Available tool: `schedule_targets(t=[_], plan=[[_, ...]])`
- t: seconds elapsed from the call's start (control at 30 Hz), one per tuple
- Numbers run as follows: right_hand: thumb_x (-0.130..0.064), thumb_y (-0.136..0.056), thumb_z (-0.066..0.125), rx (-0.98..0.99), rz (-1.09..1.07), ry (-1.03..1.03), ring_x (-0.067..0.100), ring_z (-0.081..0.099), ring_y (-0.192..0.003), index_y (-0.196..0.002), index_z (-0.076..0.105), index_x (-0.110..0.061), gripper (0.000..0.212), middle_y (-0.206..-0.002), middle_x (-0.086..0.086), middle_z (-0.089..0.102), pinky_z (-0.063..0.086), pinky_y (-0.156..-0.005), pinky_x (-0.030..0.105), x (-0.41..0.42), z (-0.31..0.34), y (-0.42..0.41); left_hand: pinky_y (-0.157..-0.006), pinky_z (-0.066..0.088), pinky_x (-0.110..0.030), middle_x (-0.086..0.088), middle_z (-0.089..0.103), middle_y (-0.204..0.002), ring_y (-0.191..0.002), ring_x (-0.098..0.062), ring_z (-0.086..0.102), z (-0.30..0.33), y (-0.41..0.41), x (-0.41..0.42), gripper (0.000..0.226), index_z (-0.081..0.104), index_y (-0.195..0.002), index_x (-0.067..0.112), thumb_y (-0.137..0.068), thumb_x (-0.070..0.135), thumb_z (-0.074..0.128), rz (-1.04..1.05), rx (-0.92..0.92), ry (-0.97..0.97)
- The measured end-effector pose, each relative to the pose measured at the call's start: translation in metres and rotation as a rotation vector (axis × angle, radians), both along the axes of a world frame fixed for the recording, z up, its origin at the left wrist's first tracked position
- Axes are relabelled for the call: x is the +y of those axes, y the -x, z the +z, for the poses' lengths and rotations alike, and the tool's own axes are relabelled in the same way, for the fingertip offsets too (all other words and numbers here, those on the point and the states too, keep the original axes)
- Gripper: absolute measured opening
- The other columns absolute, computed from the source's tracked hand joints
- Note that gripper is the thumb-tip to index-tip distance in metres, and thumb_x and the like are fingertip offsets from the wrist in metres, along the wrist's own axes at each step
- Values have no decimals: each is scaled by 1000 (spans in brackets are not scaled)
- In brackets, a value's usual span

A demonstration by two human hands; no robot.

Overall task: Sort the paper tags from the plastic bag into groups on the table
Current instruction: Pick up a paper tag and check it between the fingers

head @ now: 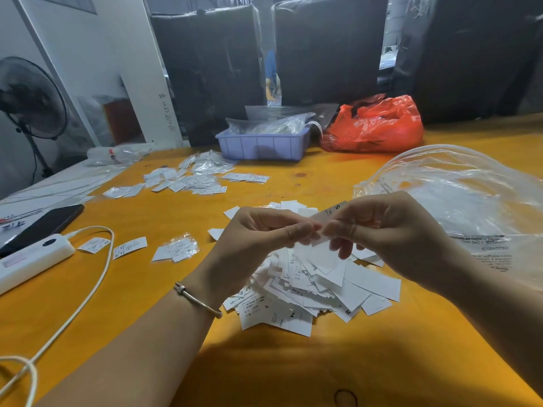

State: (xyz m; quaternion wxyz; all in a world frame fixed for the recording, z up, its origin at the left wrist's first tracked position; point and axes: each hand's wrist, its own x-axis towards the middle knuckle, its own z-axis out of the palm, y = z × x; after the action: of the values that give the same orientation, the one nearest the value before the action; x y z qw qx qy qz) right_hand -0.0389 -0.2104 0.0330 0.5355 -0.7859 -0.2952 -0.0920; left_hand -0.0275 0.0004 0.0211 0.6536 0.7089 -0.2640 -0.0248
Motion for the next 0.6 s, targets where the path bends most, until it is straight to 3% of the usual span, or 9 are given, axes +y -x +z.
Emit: schedule_targets(t=[0.07,0.2,0.33,0.6], plan=[[-7,-84,68,8,2,-9,19,66,-56,-81,74,1,11,-65,11,71,45,-53,13,0,0,0,-71,51,-23,-10,76,-87,-83,-17,67,0,0,1,24,80,-94,14,-80,33,76,1,-1,-11],[-18,-75,72,8,-1,-54,21,66,-55,-75,72,1,19,-63,10,70,53,-54,24,-1,1,1,-72,51,-21,-10,76,-86,-83,-17,68,0,0,1,18,80,-92,11,-79,23,77,-19,-5,19],[-20,-70,75,27,25,-105,16,65,-52,-74,71,-1,20,-62,8,69,48,-52,17,-2,1,1,-72,52,-19,-5,76,-83,-83,-14,69,0,-1,0,12,81,-87,15,-76,16,78,-55,13,19],[-27,-71,74,-31,-6,-130,19,69,-61,-89,74,-8,26,-74,7,74,53,-57,20,-9,9,2,-73,54,-21,-6,76,-83,-83,-17,71,0,-1,0,15,80,-86,10,-72,11,83,-39,43,37]])
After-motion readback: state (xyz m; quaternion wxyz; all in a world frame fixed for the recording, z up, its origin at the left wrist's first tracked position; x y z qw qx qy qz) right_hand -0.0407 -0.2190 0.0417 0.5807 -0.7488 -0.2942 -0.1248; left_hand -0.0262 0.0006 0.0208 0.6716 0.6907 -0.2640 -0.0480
